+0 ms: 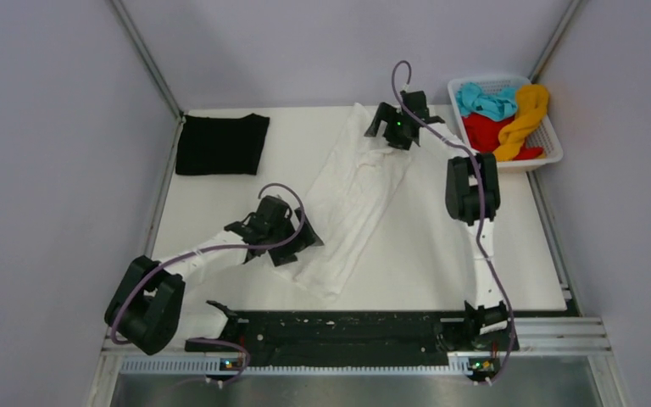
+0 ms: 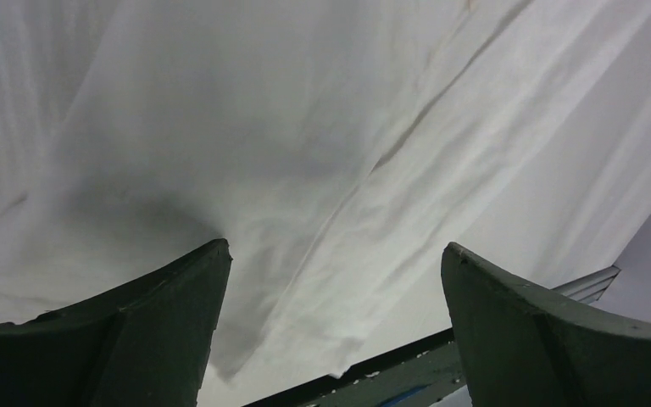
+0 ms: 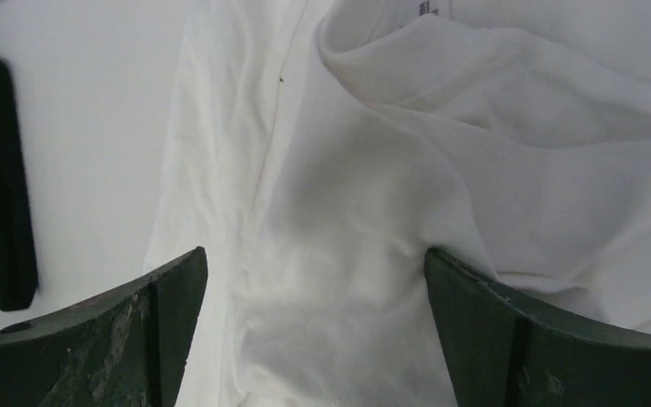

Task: Fold and stack the t-shirts
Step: Rotate the tshirt 90 degrees, then grab the bottom of the folded rectangular tshirt with both arms

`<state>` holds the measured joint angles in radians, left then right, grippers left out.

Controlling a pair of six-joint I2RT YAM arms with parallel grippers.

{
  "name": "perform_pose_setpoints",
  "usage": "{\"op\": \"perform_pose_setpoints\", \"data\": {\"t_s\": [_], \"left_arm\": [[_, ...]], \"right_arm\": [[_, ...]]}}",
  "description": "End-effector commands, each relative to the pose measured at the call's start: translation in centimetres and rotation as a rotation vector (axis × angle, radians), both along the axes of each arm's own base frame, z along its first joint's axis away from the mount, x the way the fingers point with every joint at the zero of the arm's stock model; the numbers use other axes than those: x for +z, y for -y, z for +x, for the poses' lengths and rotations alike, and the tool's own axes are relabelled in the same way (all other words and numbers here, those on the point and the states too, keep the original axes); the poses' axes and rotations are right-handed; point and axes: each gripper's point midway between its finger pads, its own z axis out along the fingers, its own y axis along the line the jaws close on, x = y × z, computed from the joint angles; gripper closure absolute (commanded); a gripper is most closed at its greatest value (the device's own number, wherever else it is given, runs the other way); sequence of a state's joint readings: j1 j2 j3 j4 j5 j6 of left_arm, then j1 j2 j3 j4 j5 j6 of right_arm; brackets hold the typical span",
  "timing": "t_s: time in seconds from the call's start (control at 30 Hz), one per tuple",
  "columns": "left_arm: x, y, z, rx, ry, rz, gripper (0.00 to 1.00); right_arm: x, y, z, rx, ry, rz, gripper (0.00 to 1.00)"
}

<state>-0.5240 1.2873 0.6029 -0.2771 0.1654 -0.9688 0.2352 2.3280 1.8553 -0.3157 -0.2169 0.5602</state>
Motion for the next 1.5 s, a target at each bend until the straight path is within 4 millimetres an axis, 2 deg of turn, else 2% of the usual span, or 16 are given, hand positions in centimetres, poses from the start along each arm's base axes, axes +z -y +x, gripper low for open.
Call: {"op": "perform_pose_setpoints", "data": {"t_s": [0.0,0.1,0.13,0.2,0.3,0.47,0.57,0.7,0.83,0.93,1.07,1.13,1.17,1.3,1.43,1.47], "left_arm": [[0.0,2.4,0.7,0.025,0.016,-0.071,0.01],[-2.3,2.9,-0.3,-0.011,-0.077,-0.055,0.01],[-2.6,3.5,-0.5,-0.027,-0.093,-0.069,0.01],[-2.9,4.9,-1.1,-0.065,-0.107,-0.091,0.01],[-2.7,6.2,-2.0,-0.109,-0.113,-0.076,0.01],[-2.0,7.1,-3.8,-0.147,-0.092,-0.04,0.01],[-1.3,7.4,-4.7,-0.161,-0.066,-0.026,0.01],[0.3,7.4,-5.1,-0.161,-0.013,-0.01,0.01],[4.5,7.8,-3.8,-0.168,0.121,-0.048,0.01],[7.2,6.5,-2.8,-0.141,0.218,-0.01,0.01],[7.4,2.1,-3.0,-0.073,0.243,0.144,0.01],[6.9,-0.2,-3.7,-0.044,0.242,0.206,0.01],[6.4,-1.1,-4.2,-0.042,0.236,0.229,0.01],[3.5,-2.9,-6.2,-0.057,0.195,0.236,0.02],[1.3,-1.3,-7.9,-0.125,0.139,0.135,0.07],[0.8,-1.2,-8.1,-0.129,0.128,0.13,0.1]], "right_arm": [[-8.9,-4.4,-0.2,0.23,-0.164,0.029,0.01],[-10.3,-8.8,-0.5,0.312,-0.181,0.156,0.01],[-10.7,-10.1,-0.7,0.326,-0.174,0.164,0.05],[-10.1,-11.5,-0.6,0.348,-0.144,0.176,0.05],[-8.1,-12.6,0.3,0.348,-0.068,0.15,0.03],[-5.6,-11.6,1.8,0.309,0.0,0.096,0.01],[-2.2,-10.9,2.8,0.284,0.062,0.064,0.01],[4.5,-10.4,3.0,0.29,0.154,0.043,0.01],[11.0,-8.8,2.1,0.275,0.233,-0.023,0.01],[13.6,-7.5,0.0,0.268,0.241,-0.06,0.01],[13.7,-5.3,-4.4,0.247,0.2,-0.155,0.01],[14.4,-4.4,-8.1,0.25,0.193,-0.192,0.01],[13.8,-3.9,-10.2,0.244,0.18,-0.221,0.01],[10.1,-3.5,-21.3,0.279,0.128,-0.234,0.01],[4.8,-3.0,-32.7,0.31,-0.01,-0.13,0.01],[4.3,-3.3,-35.0,0.323,-0.028,-0.096,0.01]]}}
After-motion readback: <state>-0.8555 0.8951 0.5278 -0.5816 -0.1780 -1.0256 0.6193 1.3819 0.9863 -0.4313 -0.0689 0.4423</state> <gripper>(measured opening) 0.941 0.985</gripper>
